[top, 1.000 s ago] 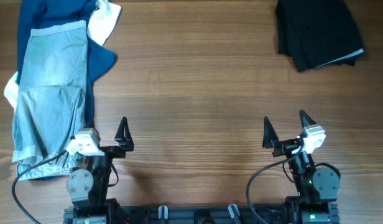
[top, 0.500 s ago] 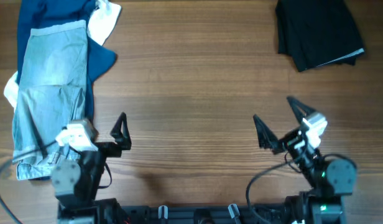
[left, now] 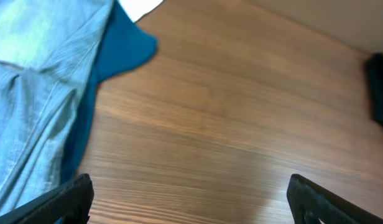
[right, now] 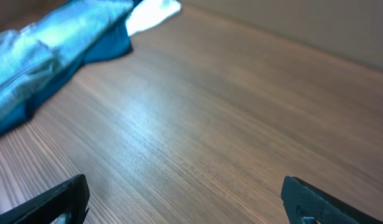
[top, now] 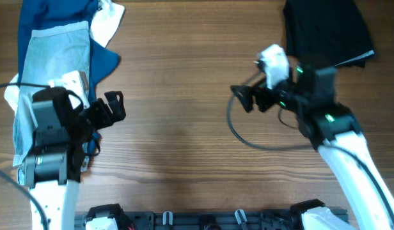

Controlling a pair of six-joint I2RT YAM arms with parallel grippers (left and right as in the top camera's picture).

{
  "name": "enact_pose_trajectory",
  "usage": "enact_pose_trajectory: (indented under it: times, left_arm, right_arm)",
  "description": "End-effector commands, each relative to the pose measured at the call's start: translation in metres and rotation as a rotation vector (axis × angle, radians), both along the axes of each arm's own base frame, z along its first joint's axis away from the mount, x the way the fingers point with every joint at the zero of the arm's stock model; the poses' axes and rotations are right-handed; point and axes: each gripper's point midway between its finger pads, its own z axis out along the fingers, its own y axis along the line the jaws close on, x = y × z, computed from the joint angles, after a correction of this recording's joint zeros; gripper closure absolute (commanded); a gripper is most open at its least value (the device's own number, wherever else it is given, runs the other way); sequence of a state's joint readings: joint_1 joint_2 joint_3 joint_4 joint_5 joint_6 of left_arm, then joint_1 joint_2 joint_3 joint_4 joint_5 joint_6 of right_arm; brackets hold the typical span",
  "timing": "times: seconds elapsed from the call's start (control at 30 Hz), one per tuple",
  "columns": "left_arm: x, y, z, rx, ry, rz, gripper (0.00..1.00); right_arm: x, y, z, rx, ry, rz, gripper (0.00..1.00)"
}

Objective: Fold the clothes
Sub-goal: 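Reach the left gripper to the light-blue jeans on the left pile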

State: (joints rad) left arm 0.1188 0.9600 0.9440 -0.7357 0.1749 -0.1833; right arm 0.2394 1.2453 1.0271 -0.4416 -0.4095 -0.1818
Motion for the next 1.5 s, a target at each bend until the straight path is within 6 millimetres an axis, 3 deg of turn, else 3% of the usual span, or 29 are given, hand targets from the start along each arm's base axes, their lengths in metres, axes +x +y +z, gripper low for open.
enact_pose_trajectory:
  times: [0.0, 0.17, 0.27, 0.37, 0.47, 0.57, 0.63, 0.7, 0.8, 0.87, 0.9, 0.97, 1.2, 1.4, 1.47]
  left_arm:
    - [0.016, 0.032, -0.01, 0.16, 0.039, 0.08, 0.0]
    - [0.047, 0.064, -0.056, 0.249, 0.153, 0.142, 0.0]
    - [0.058, 0.084, -0.105, 0.237, 0.273, 0.176, 0.0]
    - [0.057, 0.101, -0.143, 0.221, 0.372, 0.208, 0.0]
    - [0.059, 0.115, -0.169, 0.22, 0.419, 0.218, 0.01]
    - [0.061, 0.119, -0.179, 0.219, 0.428, 0.222, 0.02]
    - [0.061, 0.119, -0.179, 0.223, 0.428, 0.224, 0.11]
    - [0.06, 0.119, -0.179, 0.223, 0.431, 0.224, 0.26]
    - [0.057, 0.121, -0.18, 0.236, 0.447, 0.233, 0.67]
    - [0.054, 0.126, -0.18, 0.258, 0.456, 0.249, 0.76]
    - [0.053, 0.128, -0.18, 0.271, 0.464, 0.258, 0.86]
    - [0.052, 0.128, -0.18, 0.272, 0.467, 0.259, 0.96]
    - [0.047, 0.126, -0.177, 0.267, 0.479, 0.258, 0.95]
    - [0.026, 0.12, -0.189, 0.252, 0.583, 0.238, 0.47]
    - [0.025, 0.12, -0.192, 0.25, 0.593, 0.236, 0.4]
  right_arm:
    - [0.018, 0.014, -0.03, -0.012, 0.08, 0.019, 0.0]
    - [0.016, 0.053, -0.05, 0.178, 0.211, 0.172, 0.0]
    - [0.026, 0.056, -0.06, 0.248, 0.286, 0.105, 0.0]
    - [0.027, 0.057, -0.061, 0.245, 0.284, 0.106, 0.0]
    - [0.028, 0.057, -0.062, 0.236, 0.268, 0.118, 0.0]
    - [0.032, 0.054, -0.066, 0.218, 0.262, 0.103, 0.02]
    - [0.033, 0.054, -0.067, 0.214, 0.261, 0.097, 0.06]
    - [0.033, 0.054, -0.067, 0.214, 0.262, 0.097, 0.11]
    - [0.033, 0.054, -0.067, 0.214, 0.262, 0.097, 0.19]
    - [0.033, 0.054, -0.067, 0.213, 0.262, 0.097, 0.22]
    - [0.033, 0.054, -0.067, 0.214, 0.262, 0.097, 0.23]
    - [0.033, 0.054, -0.067, 0.214, 0.262, 0.097, 0.23]
    - [0.035, 0.051, -0.069, 0.202, 0.258, 0.082, 0.25]
    - [0.035, 0.051, -0.069, 0.199, 0.255, 0.079, 0.2]
    - [0.035, 0.051, -0.069, 0.198, 0.256, 0.077, 0.19]
